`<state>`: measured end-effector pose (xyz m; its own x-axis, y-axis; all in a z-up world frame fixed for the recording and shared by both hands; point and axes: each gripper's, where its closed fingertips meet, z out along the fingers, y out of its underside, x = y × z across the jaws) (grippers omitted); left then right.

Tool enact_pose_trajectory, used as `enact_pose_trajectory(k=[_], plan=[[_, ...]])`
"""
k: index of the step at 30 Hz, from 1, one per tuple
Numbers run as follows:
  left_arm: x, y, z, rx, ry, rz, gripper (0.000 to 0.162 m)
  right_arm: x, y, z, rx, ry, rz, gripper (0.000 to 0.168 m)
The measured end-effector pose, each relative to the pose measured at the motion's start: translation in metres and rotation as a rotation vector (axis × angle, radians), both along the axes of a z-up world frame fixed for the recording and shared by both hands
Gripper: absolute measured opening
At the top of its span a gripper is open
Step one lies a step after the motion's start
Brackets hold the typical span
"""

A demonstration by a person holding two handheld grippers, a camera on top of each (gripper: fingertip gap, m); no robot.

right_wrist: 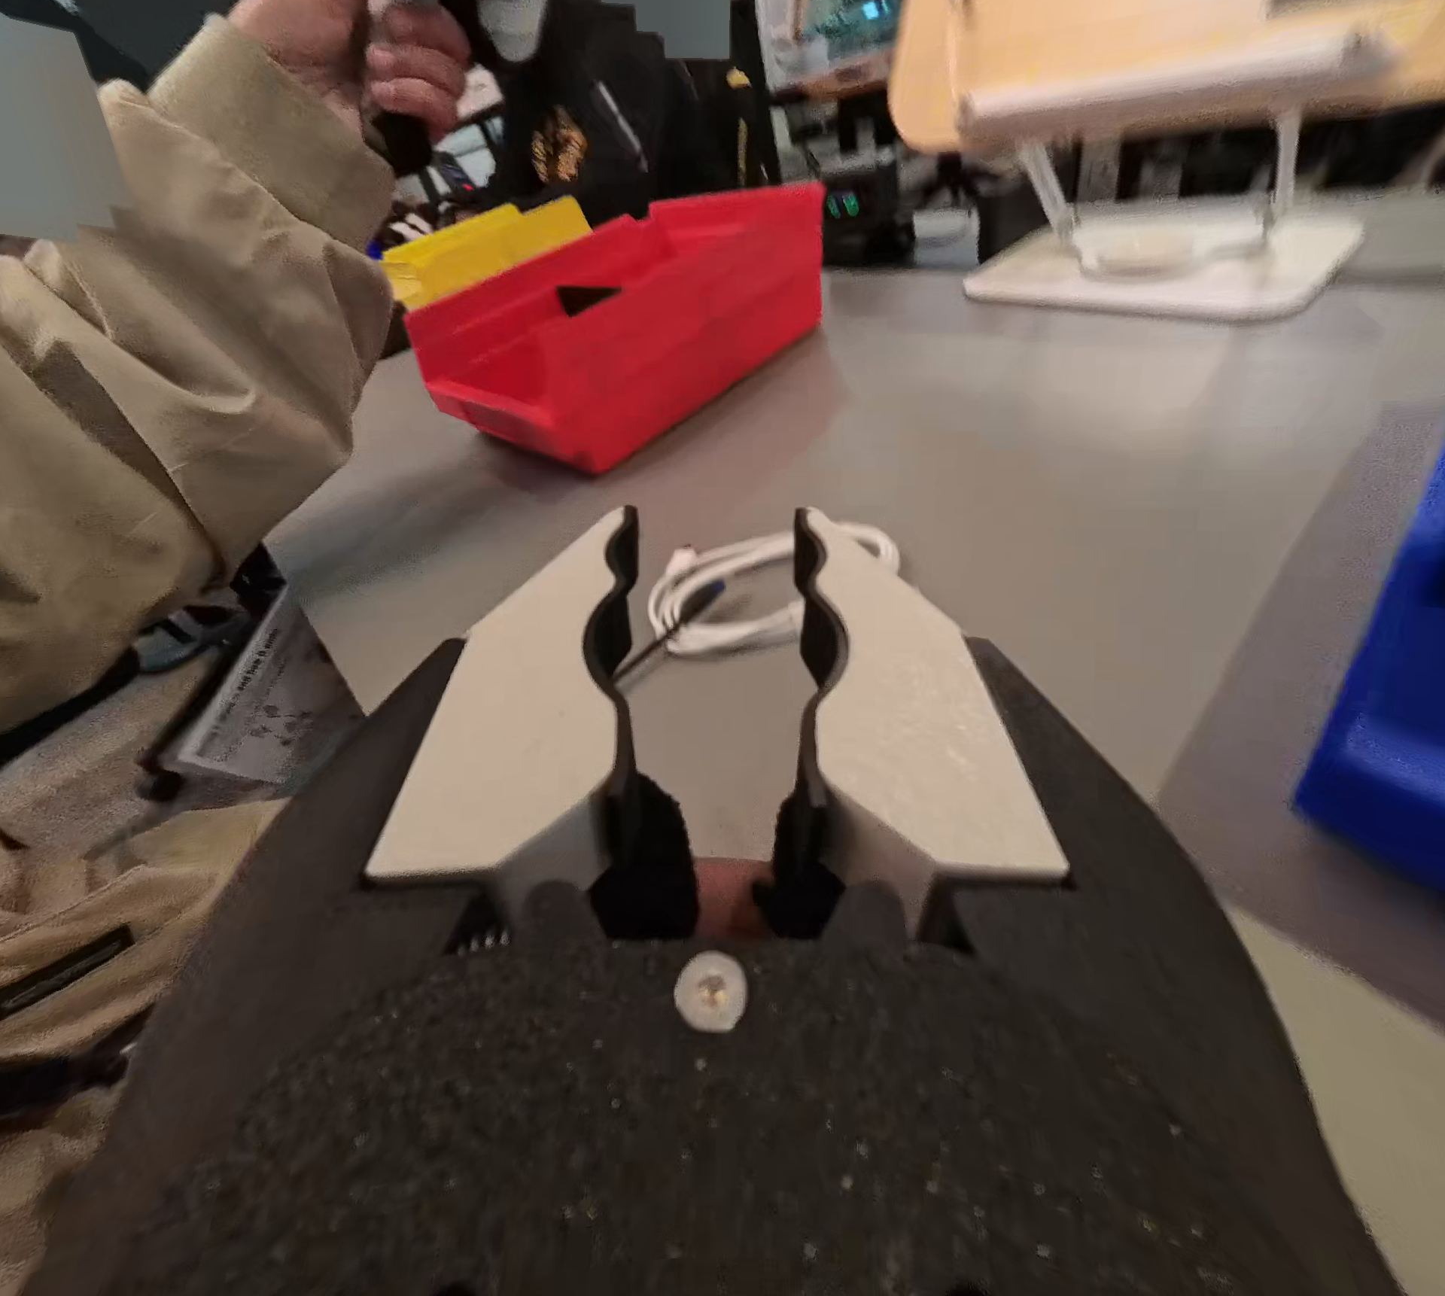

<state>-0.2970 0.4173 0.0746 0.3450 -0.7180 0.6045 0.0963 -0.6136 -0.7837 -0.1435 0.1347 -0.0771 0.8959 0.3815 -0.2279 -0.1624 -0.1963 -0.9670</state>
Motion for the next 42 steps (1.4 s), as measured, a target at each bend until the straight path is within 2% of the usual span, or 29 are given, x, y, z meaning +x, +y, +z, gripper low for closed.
enact_pose_trajectory(k=[3,5,8,12,16,19,21,23,25,27,30,33,36,40,42], plan=[[0.018,-0.069,0.023,0.002,-0.118,-0.144,0.023,-0.021,0.008,0.04,0.164,-0.124,0.048,0.041],[0.033,-0.116,0.024,-0.028,-0.182,-0.254,0.023,-0.039,0.013,0.061,0.256,-0.189,0.094,0.041],[0.056,-0.173,0.007,-0.036,-0.217,-0.381,0.023,-0.053,0.021,0.081,0.376,-0.269,0.093,0.04],[0.073,-0.22,-0.023,-0.033,-0.247,-0.446,0.023,-0.054,0.031,0.08,0.388,-0.317,0.049,0.04],[0.082,-0.244,-0.055,-0.079,-0.214,-0.47,0.023,-0.05,0.021,0.074,0.432,-0.364,0.02,0.011],[0.085,-0.25,-0.061,-0.066,-0.223,-0.494,0.023,-0.051,0.013,0.063,0.437,-0.4,0.038,0.008],[0.086,-0.261,-0.059,0.033,-0.229,-0.558,0.022,-0.05,0.005,0.063,0.454,-0.345,0.068,0.008],[0.084,-0.273,-0.058,0.207,-0.235,-0.622,0.025,-0.047,-0.004,0.067,0.454,-0.232,0.118,0.008],[0.083,-0.284,-0.062,0.347,-0.216,-0.673,0.043,-0.04,-0.009,0.073,0.454,-0.126,0.142,0.007],[0.084,-0.294,-0.069,0.418,-0.202,-0.712,0.055,-0.042,-0.018,0.08,0.45,-0.028,0.227,0.008],[0.081,-0.314,-0.073,0.501,-0.239,-0.792,0.051,-0.057,-0.033,0.086,0.448,0.036,0.363,0.007],[0.08,-0.323,-0.075,0.554,-0.251,-0.811,0.05,-0.074,-0.045,0.078,0.406,0.042,0.495,0.007],[0.08,-0.328,-0.08,0.567,-0.231,-0.838,0.049,-0.084,-0.045,0.066,0.367,0.01,0.535,0.007],[0.077,-0.333,-0.091,0.587,-0.187,-0.889,0.027,-0.092,-0.043,0.05,0.317,-0.068,0.563,0.007],[0.073,-0.339,-0.09,0.612,-0.214,-0.921,0.01,-0.094,-0.042,0.042,0.289,-0.1,0.568,0.008]])
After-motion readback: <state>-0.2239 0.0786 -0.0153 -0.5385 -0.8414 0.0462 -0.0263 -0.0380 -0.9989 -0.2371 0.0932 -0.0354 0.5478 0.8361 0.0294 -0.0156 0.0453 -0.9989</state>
